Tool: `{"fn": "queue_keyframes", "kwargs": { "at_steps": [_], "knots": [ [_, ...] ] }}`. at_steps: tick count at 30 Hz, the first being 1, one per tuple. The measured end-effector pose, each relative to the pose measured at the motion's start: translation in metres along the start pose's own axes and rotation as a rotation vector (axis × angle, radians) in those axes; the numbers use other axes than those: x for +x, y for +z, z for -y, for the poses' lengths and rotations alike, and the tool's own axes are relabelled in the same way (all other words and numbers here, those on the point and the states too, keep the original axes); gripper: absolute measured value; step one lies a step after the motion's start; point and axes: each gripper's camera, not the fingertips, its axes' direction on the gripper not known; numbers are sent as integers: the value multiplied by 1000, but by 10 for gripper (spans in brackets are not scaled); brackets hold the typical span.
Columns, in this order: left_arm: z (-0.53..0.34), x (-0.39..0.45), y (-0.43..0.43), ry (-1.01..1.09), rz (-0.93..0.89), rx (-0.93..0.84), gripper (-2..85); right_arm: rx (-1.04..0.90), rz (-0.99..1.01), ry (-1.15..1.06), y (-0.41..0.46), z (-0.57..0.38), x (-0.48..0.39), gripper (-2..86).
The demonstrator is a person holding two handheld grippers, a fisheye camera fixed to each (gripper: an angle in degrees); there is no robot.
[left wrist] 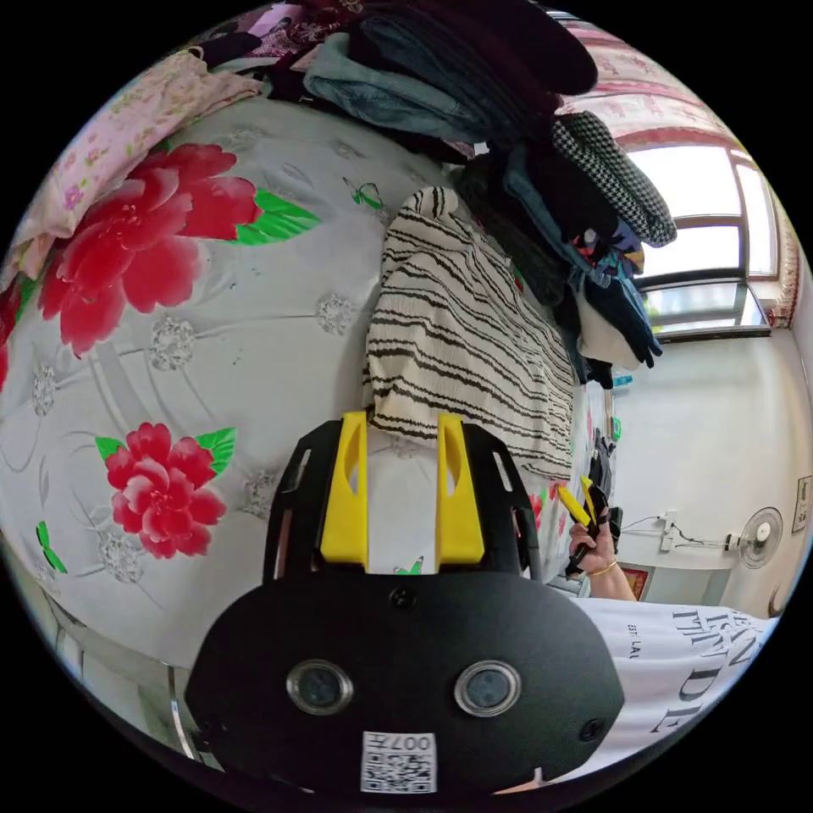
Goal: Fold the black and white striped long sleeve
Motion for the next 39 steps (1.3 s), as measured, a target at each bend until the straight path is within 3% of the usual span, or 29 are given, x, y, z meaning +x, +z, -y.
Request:
{"fn": "queue_keyframes", "kwargs": {
  "at_steps": [4, 8, 13, 18, 21, 24, 26, 29, 32, 35, 39],
  "knots": [
    [26, 11, 7, 23, 16, 0, 31, 29, 101, 67, 35, 35, 4, 52],
    [18, -4, -16, -42, -126, 28, 3, 180, 256, 181, 14, 28, 29, 12],
    [-39, -30, -55, -127, -272, 11, 0, 163, 113, 129, -21, -20, 30, 0],
    [-80, -42, -63, -149, -277, -46, 23, 153, -55, 219, -29, -42, 31, -1],
    [-91, -45, -69, -169, -313, -38, 45, 130, -58, -1, 3, -18, -45, -1],
    [-97, -44, -86, -146, -341, -10, 69, -29, -90, -394, 75, -6, -174, 0],
    [-104, -45, -96, -137, -365, -20, 82, -189, -121, -725, 152, -32, -276, 3],
    [-118, -51, -107, -136, -384, -5, 94, -441, -96, -1000, 259, -94, -349, 12],
    [-132, -60, -115, -153, -429, 35, 107, -636, -100, -1095, 356, -157, -356, 28],
    [-144, -66, -118, -154, -476, 48, 116, -771, -119, -1041, 415, -181, -326, 41],
    [-154, -68, -121, -119, -535, 58, 132, -720, -182, -896, 411, -144, -284, 58]
  ]
}}
